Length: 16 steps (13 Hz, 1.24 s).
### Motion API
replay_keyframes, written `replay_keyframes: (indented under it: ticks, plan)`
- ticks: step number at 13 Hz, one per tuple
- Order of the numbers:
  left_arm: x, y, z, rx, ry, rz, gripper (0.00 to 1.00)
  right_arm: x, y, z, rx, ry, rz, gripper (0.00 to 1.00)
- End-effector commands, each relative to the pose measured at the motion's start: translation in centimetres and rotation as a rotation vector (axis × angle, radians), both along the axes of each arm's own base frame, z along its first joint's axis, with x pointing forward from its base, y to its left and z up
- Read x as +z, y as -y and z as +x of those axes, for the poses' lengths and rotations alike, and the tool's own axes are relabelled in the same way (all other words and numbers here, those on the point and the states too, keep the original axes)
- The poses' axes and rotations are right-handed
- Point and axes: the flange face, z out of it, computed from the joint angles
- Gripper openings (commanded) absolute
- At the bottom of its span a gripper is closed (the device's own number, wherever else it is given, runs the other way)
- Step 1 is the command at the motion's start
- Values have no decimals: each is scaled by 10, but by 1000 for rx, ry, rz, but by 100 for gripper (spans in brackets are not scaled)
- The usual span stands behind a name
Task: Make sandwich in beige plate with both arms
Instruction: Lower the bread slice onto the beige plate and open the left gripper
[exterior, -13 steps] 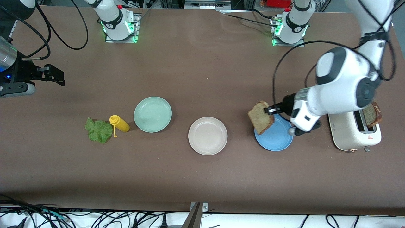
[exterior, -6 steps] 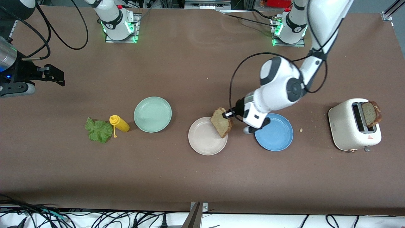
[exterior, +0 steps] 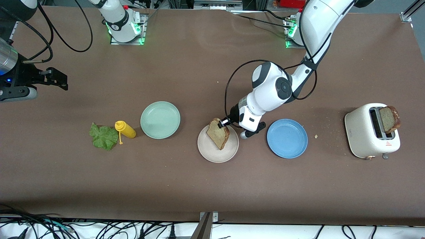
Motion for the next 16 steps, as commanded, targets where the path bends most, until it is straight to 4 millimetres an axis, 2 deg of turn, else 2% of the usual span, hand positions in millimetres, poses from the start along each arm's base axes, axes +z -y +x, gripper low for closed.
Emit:
replay_keyframes:
  ticks: [1,6,7,9,10,11,16]
  plan:
    - [-6,1,3,20,5,-16,0,5,-1,-3,-13,4,-4,100]
    - [-24,-1,3,15,-12,-5,0,5,-1,-3,-11,7,-3,100]
    - [-24,-3,4,18,-14,-5,11,5,-1,-3,-11,8,-3,100]
    - [-24,-4,4,27,-19,-5,58,5,-1,-3,-11,8,-3,100]
    - [-25,-5,4,28,-23,-3,74,5,-1,-3,-11,8,-3,100]
    - [-29,-6,3,27,-32,3,100,5,-3,-3,-8,8,-3,100]
    - [-59,-18,-2,2,-124,50,100,4,-1,-2,-9,8,-3,100]
